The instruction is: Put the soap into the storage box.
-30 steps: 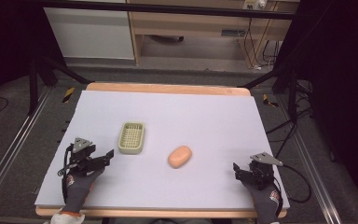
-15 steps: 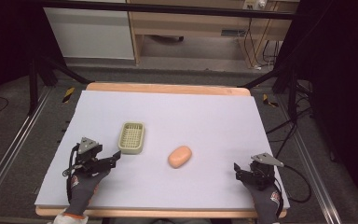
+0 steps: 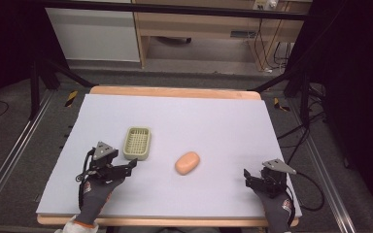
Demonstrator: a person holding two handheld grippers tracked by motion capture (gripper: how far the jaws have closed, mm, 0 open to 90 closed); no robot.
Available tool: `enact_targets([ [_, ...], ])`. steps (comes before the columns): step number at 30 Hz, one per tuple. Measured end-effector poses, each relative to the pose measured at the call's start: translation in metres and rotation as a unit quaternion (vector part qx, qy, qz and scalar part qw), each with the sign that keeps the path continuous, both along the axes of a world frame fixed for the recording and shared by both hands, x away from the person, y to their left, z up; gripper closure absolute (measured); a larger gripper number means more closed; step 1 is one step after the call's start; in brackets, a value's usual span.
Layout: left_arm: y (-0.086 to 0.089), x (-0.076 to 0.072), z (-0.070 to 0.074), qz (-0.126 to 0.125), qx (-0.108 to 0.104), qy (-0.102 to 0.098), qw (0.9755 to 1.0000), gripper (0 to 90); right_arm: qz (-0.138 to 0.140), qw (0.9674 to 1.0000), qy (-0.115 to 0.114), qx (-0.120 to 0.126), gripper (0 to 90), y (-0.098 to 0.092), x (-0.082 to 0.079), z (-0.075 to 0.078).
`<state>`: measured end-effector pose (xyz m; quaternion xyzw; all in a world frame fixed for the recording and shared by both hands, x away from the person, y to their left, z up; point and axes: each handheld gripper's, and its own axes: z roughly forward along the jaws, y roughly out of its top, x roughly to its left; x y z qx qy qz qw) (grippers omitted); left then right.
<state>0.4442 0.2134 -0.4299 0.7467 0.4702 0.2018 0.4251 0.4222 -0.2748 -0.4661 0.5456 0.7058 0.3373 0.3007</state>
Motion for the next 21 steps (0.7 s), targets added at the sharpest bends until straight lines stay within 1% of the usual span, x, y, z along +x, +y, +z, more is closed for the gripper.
enact_targets([
  [2, -0.004, -0.001, 0.001, -0.007, 0.000, -0.001, 1.0000, 18.7, -0.002, 1.0000, 0.001, -0.001, 13.1, 0.001, -0.001, 0.000],
  [5, -0.009, 0.000, 0.002, -0.021, 0.007, 0.002, 0.9998, 18.7, -0.003, 1.0000, -0.003, -0.001, 12.9, 0.001, -0.001, 0.001],
  [9, -0.015, 0.001, 0.006, -0.031, 0.013, 0.000, 0.9994, 18.7, 0.004, 1.0000, -0.004, 0.004, 11.3, 0.002, 0.000, 0.000],
  [10, -0.016, 0.001, 0.008, -0.035, 0.015, -0.002, 0.9993, 18.7, 0.004, 1.0000, -0.002, 0.002, 11.3, 0.003, -0.001, 0.000],
  [11, -0.017, 0.001, 0.009, -0.037, 0.012, -0.003, 0.9992, 18.7, 0.005, 1.0000, -0.004, -0.002, 11.3, 0.004, -0.001, 0.000],
  [12, -0.020, 0.002, 0.012, -0.043, 0.016, -0.006, 0.9989, 18.7, 0.004, 1.0000, -0.004, -0.003, 11.3, 0.004, 0.000, 0.000],
  [18, -0.026, 0.001, 0.015, -0.053, 0.022, -0.006, 0.9983, 18.7, 0.002, 1.0000, -0.003, 0.006, 10.9, 0.002, 0.000, 0.000],
  [21, -0.031, 0.003, 0.017, -0.059, 0.026, -0.007, 0.9979, 18.6, 0.003, 1.0000, -0.002, 0.002, 10.9, 0.003, 0.001, -0.001],
])
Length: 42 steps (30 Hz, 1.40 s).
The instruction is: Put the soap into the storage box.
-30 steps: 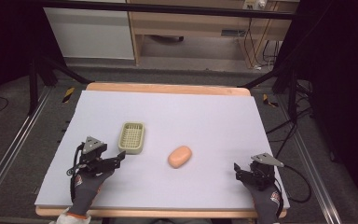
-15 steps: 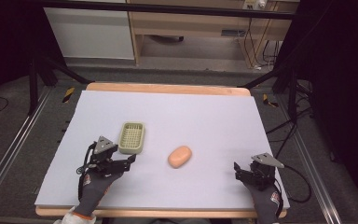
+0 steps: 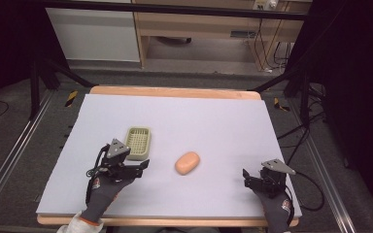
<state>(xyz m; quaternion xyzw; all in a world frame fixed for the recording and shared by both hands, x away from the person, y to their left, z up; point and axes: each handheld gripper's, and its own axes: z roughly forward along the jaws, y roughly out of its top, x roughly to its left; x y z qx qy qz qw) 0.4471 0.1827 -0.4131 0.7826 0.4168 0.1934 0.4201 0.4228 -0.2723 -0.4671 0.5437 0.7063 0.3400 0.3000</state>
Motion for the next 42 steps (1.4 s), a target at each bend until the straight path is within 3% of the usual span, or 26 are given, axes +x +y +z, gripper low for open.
enact_targets([
  [13, -0.029, 0.011, 0.008, -0.029, 0.009, 0.003, 0.9995, 18.2, 0.001, 1.0000, 0.004, -0.002, 10.9, 0.001, 0.001, -0.001],
  [32, -0.070, 0.028, 0.002, -0.050, 0.020, 0.018, 0.9984, 18.2, -0.001, 1.0000, 0.005, -0.002, 10.9, -0.001, 0.001, -0.001],
  [37, -0.081, 0.032, -0.003, -0.062, 0.037, 0.024, 0.9971, 18.2, -0.004, 1.0000, 0.005, -0.001, 10.5, -0.001, 0.001, -0.001],
  [42, -0.089, 0.036, -0.006, -0.068, 0.039, 0.031, 0.9964, 18.6, -0.008, 0.9999, 0.007, -0.001, 10.2, -0.002, 0.001, -0.001],
])
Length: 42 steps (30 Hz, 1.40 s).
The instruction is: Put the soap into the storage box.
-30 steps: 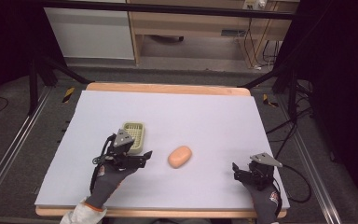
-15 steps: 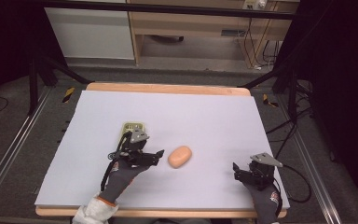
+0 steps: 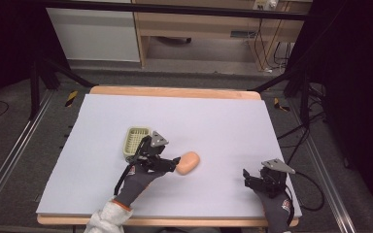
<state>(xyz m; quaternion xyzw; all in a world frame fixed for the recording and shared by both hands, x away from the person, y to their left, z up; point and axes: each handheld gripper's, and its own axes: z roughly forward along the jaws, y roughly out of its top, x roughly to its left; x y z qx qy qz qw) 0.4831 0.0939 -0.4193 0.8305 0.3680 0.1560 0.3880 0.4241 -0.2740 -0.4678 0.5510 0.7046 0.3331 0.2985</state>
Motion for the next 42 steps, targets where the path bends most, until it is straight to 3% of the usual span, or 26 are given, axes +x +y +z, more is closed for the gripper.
enact_targets([
  [19, -0.027, 0.009, -0.015, -0.018, 0.023, 0.018, 0.9994, 18.5, 0.000, 1.0000, 0.005, 0.001, 10.7, 0.001, 0.001, -0.001],
  [42, -0.048, 0.016, -0.030, -0.032, 0.044, 0.033, 0.9980, 18.5, -0.001, 1.0000, 0.008, 0.001, 10.6, 0.001, 0.002, -0.001],
])
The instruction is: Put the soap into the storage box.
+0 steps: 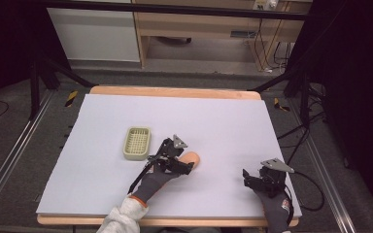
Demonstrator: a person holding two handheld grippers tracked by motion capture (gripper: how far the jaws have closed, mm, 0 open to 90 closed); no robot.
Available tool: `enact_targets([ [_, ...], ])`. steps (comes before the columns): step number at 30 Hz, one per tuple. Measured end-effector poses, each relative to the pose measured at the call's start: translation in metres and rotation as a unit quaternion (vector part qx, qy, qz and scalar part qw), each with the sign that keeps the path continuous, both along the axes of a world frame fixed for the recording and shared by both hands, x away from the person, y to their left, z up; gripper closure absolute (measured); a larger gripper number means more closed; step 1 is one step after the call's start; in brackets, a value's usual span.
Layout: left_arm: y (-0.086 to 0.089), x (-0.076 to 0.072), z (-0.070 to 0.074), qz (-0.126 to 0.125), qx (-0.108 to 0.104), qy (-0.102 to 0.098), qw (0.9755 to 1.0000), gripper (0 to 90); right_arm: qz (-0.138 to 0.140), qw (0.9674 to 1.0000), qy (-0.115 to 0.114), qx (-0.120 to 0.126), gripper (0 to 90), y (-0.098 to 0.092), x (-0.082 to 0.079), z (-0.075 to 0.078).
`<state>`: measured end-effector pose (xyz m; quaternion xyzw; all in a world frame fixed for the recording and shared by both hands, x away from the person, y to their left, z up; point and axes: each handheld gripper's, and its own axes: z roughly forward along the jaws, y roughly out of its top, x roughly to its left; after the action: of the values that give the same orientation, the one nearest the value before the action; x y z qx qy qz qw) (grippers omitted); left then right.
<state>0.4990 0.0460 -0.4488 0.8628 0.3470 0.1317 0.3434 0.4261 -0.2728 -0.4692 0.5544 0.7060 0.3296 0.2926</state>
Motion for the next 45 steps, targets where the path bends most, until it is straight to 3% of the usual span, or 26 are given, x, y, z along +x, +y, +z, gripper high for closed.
enact_targets([
  [18, -0.015, 0.003, -0.012, -0.014, 0.028, 0.014, 0.9994, 20.4, 0.000, 1.0000, 0.005, 0.001, 10.7, 0.001, 0.000, -0.001],
  [28, -0.018, 0.007, -0.018, -0.016, 0.036, 0.025, 0.9989, 26.6, 0.001, 1.0000, 0.007, 0.001, 10.6, 0.001, 0.001, -0.001],
  [32, -0.019, 0.008, -0.019, -0.017, 0.036, 0.025, 0.9989, 30.5, 0.001, 1.0000, 0.007, 0.000, 10.6, 0.001, 0.001, -0.001],
  [45, -0.023, 0.011, -0.020, -0.020, 0.048, 0.031, 0.9982, 30.9, 0.003, 1.0000, 0.008, 0.000, 10.6, 0.000, 0.001, -0.002],
])
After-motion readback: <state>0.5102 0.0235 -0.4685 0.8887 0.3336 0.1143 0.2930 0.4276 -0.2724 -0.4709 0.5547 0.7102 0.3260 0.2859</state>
